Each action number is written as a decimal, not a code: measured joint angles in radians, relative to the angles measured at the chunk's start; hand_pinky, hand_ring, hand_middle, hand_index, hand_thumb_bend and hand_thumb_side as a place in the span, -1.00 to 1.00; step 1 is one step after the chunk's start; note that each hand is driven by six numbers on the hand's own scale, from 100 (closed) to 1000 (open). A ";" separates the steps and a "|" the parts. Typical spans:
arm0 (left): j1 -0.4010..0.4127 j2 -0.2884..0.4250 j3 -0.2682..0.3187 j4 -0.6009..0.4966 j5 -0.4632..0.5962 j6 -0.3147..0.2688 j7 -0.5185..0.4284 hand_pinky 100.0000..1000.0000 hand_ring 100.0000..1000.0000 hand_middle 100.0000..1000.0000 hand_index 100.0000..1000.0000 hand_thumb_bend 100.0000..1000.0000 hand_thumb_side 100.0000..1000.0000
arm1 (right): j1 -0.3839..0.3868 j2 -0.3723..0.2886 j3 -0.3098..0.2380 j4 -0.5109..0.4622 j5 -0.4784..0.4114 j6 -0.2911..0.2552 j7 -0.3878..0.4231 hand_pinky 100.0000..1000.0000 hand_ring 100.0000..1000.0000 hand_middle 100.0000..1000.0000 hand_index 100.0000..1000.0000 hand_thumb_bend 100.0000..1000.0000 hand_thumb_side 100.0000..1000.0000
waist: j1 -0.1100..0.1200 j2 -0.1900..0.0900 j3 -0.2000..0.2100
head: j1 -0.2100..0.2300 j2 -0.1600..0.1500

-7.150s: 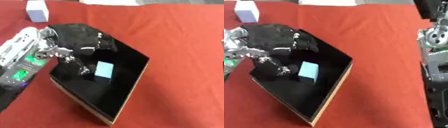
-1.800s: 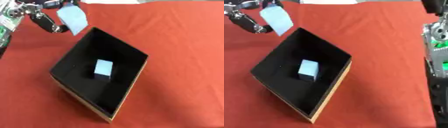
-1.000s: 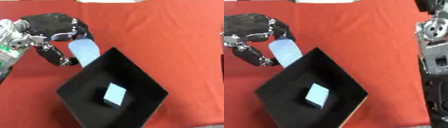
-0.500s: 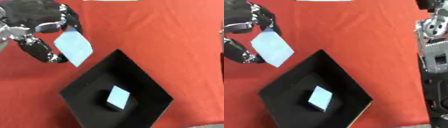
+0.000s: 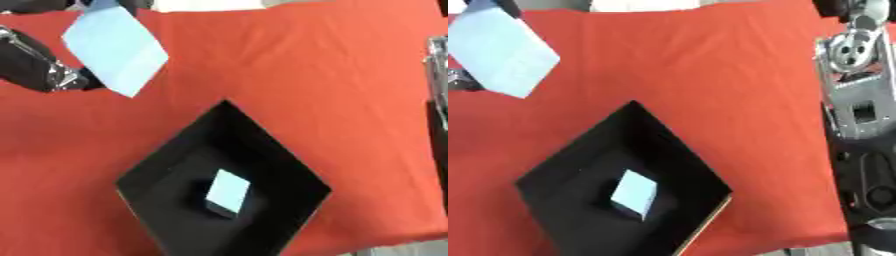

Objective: Pick up objects on the table and place them in the box.

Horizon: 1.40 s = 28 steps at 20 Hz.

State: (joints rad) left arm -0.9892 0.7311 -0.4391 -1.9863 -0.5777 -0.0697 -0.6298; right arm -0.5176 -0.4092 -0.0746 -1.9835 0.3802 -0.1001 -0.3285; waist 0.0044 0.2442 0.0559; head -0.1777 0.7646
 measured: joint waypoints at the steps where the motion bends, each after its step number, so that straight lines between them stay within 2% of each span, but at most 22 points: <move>1: -0.004 0.000 -0.007 0.000 0.017 -0.004 0.002 -0.41 -0.10 0.01 0.34 -0.27 -1.00 | 0.001 0.000 0.000 0.000 0.003 -0.001 -0.001 0.50 0.12 -0.04 0.54 -1.00 0.28 | 0.001 -0.002 0.000 | -0.001 0.000; 7: -0.041 -0.020 -0.038 -0.001 0.117 -0.013 0.011 -0.45 -0.12 0.00 0.33 -0.45 -1.00 | 0.009 0.004 -0.003 0.000 0.009 -0.003 -0.003 0.50 0.12 -0.04 0.54 -1.00 0.28 | 0.005 -0.016 0.007 | -0.009 0.000; 13: -0.079 -0.062 -0.076 -0.003 0.220 0.009 -0.017 -0.48 -0.14 -0.02 0.32 -0.66 -1.00 | 0.009 0.009 -0.005 0.000 0.012 -0.002 -0.003 0.50 0.12 -0.05 0.54 -1.00 0.28 | -0.001 -0.016 0.014 | -0.014 0.000; 18: -0.108 -0.109 -0.101 -0.005 0.277 0.027 -0.045 -0.48 -0.14 -0.02 0.32 -0.66 -1.00 | 0.009 0.009 -0.005 0.000 0.012 0.000 -0.001 0.50 0.11 -0.05 0.54 -1.00 0.28 | -0.008 -0.016 0.021 | -0.023 0.000; 23: -0.118 -0.150 -0.131 -0.005 0.280 0.035 -0.066 -0.47 -0.14 -0.02 0.35 -0.75 -1.00 | 0.009 0.009 -0.005 0.000 0.012 0.001 -0.001 0.50 0.11 -0.05 0.54 -1.00 0.28 | -0.010 -0.011 0.030 | -0.031 0.000; 28: -0.112 -0.165 -0.156 -0.005 0.272 0.036 -0.073 -0.44 -0.11 0.01 0.36 -0.68 -1.00 | 0.008 0.009 -0.005 0.000 0.011 0.003 0.001 0.50 0.11 -0.05 0.54 -1.00 0.28 | -0.016 -0.006 0.035 | -0.038 0.000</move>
State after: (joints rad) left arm -1.1010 0.5665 -0.5950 -1.9915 -0.3061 -0.0337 -0.7033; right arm -0.5095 -0.4006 -0.0796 -1.9835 0.3917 -0.0969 -0.3274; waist -0.0117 0.2379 0.0913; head -0.2154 0.7647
